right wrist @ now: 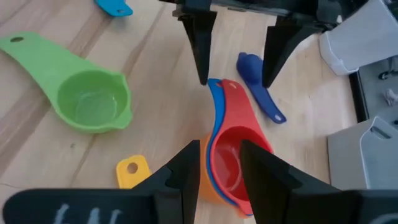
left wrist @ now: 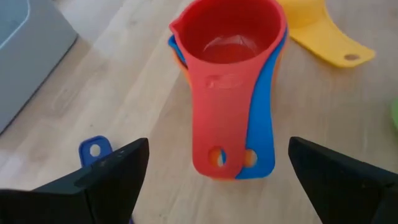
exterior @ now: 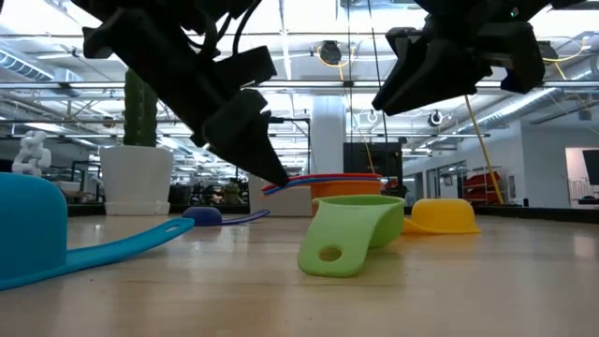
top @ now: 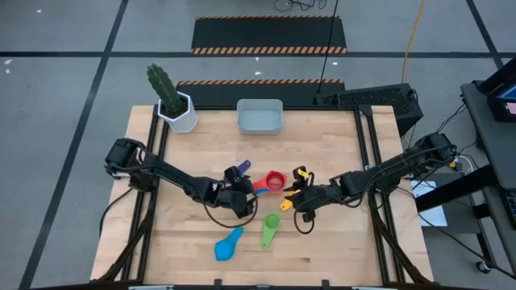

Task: Nest measuring cups in basket
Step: Stack the red measuring cup on top of the blue measuring cup, then stack the light blue measuring cup on top of the red measuring cup

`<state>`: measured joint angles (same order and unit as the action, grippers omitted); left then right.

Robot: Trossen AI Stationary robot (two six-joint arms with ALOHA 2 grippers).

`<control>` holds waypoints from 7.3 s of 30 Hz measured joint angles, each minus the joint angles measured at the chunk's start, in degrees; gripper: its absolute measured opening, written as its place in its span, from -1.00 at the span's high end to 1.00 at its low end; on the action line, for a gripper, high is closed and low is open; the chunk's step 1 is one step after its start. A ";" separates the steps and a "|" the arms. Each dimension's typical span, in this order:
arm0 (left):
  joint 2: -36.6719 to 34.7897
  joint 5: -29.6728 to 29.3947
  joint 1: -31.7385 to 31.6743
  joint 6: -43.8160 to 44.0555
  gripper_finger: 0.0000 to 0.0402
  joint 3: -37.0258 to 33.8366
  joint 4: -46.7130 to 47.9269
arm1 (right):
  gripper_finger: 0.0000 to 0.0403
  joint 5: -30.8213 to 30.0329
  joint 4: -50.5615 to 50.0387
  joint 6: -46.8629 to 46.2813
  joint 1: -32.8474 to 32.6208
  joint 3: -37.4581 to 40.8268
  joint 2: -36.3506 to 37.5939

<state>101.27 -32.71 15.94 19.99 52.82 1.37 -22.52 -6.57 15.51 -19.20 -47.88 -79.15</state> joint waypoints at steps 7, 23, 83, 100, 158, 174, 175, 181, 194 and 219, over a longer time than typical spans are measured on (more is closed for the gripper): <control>0.18 0.97 -0.36 -0.35 -0.93 0.00 -2.87 | 0.47 0.02 0.13 0.42 0.00 0.00 0.00; 6.61 4.30 -3.39 -1.34 -0.81 -0.04 -7.77 | 0.47 0.08 0.35 0.47 -0.02 0.00 0.00; 5.92 7.67 -6.19 -5.92 0.16 0.00 -8.97 | 0.47 -0.20 0.33 -1.29 -3.21 0.00 0.00; -5.05 7.66 -1.83 3.37 -0.36 -0.03 7.86 | 0.47 -0.30 0.39 -3.25 -4.82 0.00 0.10; 6.88 35.31 6.58 -16.95 -0.28 19.92 29.96 | 0.47 -9.20 16.96 -37.37 -25.27 -0.28 -0.26; 11.82 42.42 3.99 -24.22 0.03 19.95 33.33 | 0.47 -8.96 15.98 -37.57 -25.70 -0.26 -0.26; 11.85 42.47 3.98 -24.52 0.07 19.96 33.34 | 0.47 -8.96 15.98 -37.57 -25.75 -0.26 -0.26; 11.99 46.17 3.28 -27.13 0.38 19.93 32.12 | 0.47 -8.96 15.70 -37.57 -25.92 -0.26 -0.26; 11.85 49.64 2.12 -28.06 0.94 20.02 30.05 | 0.47 -8.96 15.30 -37.36 -25.92 -0.26 -0.26; -16.15 12.75 10.35 -28.35 0.98 19.98 33.63 | 0.47 -10.47 15.35 -24.77 -19.91 -0.24 -0.26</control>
<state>85.12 -19.96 26.29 -8.36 72.79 35.00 -32.99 8.78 -9.27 -39.12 -48.12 -79.42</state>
